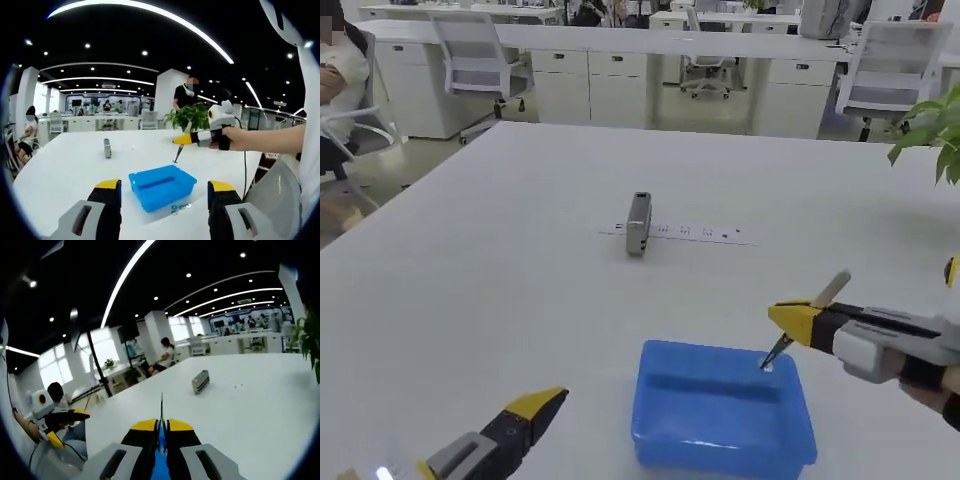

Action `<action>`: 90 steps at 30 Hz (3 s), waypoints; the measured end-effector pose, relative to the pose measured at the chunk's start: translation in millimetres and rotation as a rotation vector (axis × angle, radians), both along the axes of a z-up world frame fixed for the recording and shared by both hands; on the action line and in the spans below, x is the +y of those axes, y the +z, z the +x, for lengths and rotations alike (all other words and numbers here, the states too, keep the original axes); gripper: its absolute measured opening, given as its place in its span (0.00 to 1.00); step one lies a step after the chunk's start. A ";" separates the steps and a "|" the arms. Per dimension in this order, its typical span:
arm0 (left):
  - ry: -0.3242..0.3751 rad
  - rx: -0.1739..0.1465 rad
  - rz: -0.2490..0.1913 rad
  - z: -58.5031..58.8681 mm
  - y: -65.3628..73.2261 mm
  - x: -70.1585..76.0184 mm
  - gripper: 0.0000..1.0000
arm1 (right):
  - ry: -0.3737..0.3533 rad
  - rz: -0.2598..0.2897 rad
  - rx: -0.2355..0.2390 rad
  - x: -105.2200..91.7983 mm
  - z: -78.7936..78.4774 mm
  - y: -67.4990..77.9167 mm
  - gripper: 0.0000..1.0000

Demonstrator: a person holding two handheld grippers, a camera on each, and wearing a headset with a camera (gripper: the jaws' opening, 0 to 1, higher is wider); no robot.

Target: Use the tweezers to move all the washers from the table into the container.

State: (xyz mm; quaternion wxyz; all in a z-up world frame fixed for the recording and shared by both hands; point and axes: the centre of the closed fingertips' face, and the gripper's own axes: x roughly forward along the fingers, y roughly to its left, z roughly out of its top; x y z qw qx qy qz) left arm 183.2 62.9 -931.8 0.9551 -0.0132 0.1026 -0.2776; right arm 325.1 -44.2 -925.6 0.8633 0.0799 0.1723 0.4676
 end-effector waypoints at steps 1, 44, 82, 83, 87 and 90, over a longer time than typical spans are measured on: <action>0.001 0.000 0.004 0.0 -0.2 0.2 0.70 | -0.006 0.004 0.007 -1.6 1.7 -1.6 0.02; 0.016 0.007 0.047 0.3 -4.3 3.9 0.66 | 0.069 -0.243 0.115 10.2 -3.9 -97.5 0.03; 0.007 0.023 0.066 -0.4 -9.0 3.7 0.63 | 0.022 -0.153 0.107 8.6 -14.4 -70.2 0.03; 0.005 0.022 0.066 -0.5 -8.9 3.4 0.63 | 0.018 -0.146 0.107 8.2 -14.5 -68.6 0.03; 0.001 0.025 0.068 -0.7 -9.6 2.8 0.62 | 0.005 -0.116 0.112 6.8 -15.9 -62.4 0.03; -0.001 0.026 0.069 -0.7 -9.8 2.7 0.62 | 0.004 -0.099 0.111 7.0 -18.9 -58.0 0.03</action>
